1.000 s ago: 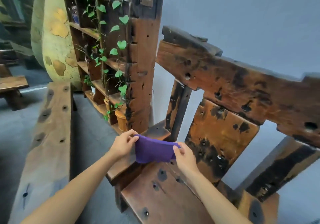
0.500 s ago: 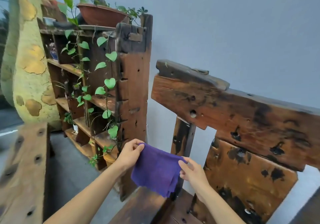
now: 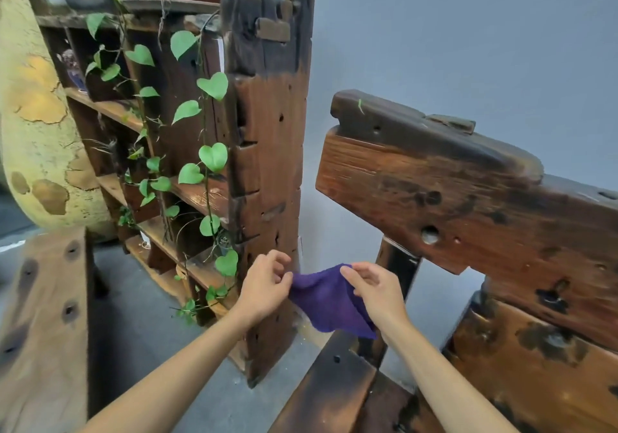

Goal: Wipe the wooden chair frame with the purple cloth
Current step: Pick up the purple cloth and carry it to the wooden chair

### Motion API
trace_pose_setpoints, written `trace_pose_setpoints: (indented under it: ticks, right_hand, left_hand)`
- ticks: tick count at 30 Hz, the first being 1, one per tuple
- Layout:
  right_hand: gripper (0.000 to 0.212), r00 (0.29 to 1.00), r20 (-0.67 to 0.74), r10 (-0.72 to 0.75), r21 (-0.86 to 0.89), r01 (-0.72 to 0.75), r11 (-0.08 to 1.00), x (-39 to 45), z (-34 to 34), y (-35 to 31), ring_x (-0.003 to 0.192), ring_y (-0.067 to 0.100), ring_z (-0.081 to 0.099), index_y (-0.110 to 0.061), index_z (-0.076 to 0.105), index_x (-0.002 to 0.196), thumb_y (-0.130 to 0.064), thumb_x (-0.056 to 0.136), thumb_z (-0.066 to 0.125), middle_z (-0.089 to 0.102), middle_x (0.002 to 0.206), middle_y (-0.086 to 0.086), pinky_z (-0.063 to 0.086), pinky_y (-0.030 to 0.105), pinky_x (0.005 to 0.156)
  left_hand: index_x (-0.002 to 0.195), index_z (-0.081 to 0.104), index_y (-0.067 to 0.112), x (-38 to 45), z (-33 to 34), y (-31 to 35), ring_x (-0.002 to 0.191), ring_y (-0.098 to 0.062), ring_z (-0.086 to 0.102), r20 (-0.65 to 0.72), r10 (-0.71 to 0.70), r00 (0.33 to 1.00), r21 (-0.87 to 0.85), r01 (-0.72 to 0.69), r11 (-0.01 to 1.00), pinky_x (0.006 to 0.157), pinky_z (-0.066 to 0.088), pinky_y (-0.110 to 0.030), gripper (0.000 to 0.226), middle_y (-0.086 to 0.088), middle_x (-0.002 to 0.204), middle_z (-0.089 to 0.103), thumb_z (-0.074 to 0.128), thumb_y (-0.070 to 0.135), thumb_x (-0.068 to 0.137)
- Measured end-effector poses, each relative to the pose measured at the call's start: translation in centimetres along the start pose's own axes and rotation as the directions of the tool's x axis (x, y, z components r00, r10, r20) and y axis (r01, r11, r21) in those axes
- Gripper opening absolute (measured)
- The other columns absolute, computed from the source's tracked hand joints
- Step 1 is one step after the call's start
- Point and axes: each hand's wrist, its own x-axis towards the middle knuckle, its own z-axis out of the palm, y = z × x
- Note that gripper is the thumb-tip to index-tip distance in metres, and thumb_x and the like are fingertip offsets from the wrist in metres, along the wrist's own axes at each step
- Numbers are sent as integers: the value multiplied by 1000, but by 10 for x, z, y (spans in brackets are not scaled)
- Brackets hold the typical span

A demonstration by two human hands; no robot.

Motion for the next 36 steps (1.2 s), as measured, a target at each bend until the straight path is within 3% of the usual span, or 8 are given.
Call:
trace_pose_setpoints:
  ticks: [4, 7, 16, 23, 26, 30, 34, 36]
  right_hand:
    - [8, 1000, -6, 6, -3, -6, 1000, 13, 24, -4, 89, -1, 71, -33, 78, 96, -39, 90, 77, 77, 94, -18, 58, 18, 65]
    - [6, 998, -53, 38, 54, -35, 998, 20, 32, -7, 81, 2, 74, -32, 79, 96, -33, 92, 76, 80, 93, -13, 53, 16, 55]
    - [18, 987, -163, 2, 12, 0, 1000, 38, 43, -24, 72, -2, 68, -35, 72, 103, -21, 102, 61, 79, 85, -6, 47, 10, 59]
    - [34, 977, -206, -45, -258, -10, 966, 35, 31, -15, 95, 29, 61, -32, 61, 97, -16, 111, 35, 63, 98, -4, 53, 47, 87]
    - [43, 950, -295, -100, -382, -21, 924, 30, 15, -9, 95, 21, 60, -37, 59, 92, -9, 110, 32, 63, 100, 2, 48, 34, 85]
    - [45, 887, -459, -50, -393, -153, 907, 16, -10, -3, 98, 15, 60, -37, 60, 91, -5, 109, 33, 67, 103, -3, 41, 24, 83]
    - [30, 833, -523, 179, -304, -379, 874, 4, -34, 5, 80, 14, 53, -30, 63, 101, -15, 110, 39, 64, 108, 5, 41, 26, 67]
    - [16, 806, -492, 329, -245, -491, 836, 1, -40, 6, 87, 17, 59, -26, 64, 113, -30, 108, 48, 64, 115, 4, 47, 27, 69]
  left_hand:
    - [99, 69, 30, 14, 11, 27, 79, -7, 68, 305, 161, 939, -190, -106, 976, 72, 53, -17, 20, 9, 90, 73, 71, 43, 84]
    - [96, 71, 27, 29, 17, 33, 80, -4, 70, 297, 175, 939, -237, -104, 966, 71, 54, -15, 29, 9, 88, 74, 79, 49, 80]
    - [93, 71, 10, 94, 10, 25, 71, -11, 62, 447, 233, 863, -426, -24, 905, 70, 51, -32, 14, -6, 79, 72, 65, 22, 98]
    - [99, 43, 22, 139, 4, -5, 56, -13, 52, 421, 371, 827, -101, -364, 926, 56, 39, -34, 16, 5, 60, 54, 35, 32, 108]
    - [99, 42, 22, 157, 9, -20, 60, -14, 54, 338, 399, 852, -18, -418, 908, 58, 36, -37, 16, 4, 66, 57, 33, 32, 108]
    - [97, 40, 19, 175, 14, -36, 68, -30, 59, 302, 343, 889, -104, -327, 939, 68, 42, -44, 14, -9, 75, 62, 36, 26, 108]
    - [98, 39, 16, 186, 11, -51, 70, -35, 55, 402, 325, 856, 32, -368, 929, 68, 40, -43, 13, -9, 76, 59, 35, 23, 108]
    - [97, 37, 15, 188, 10, -50, 70, -33, 52, 494, 310, 812, 121, -418, 900, 68, 37, -41, 12, -9, 78, 58, 35, 21, 107]
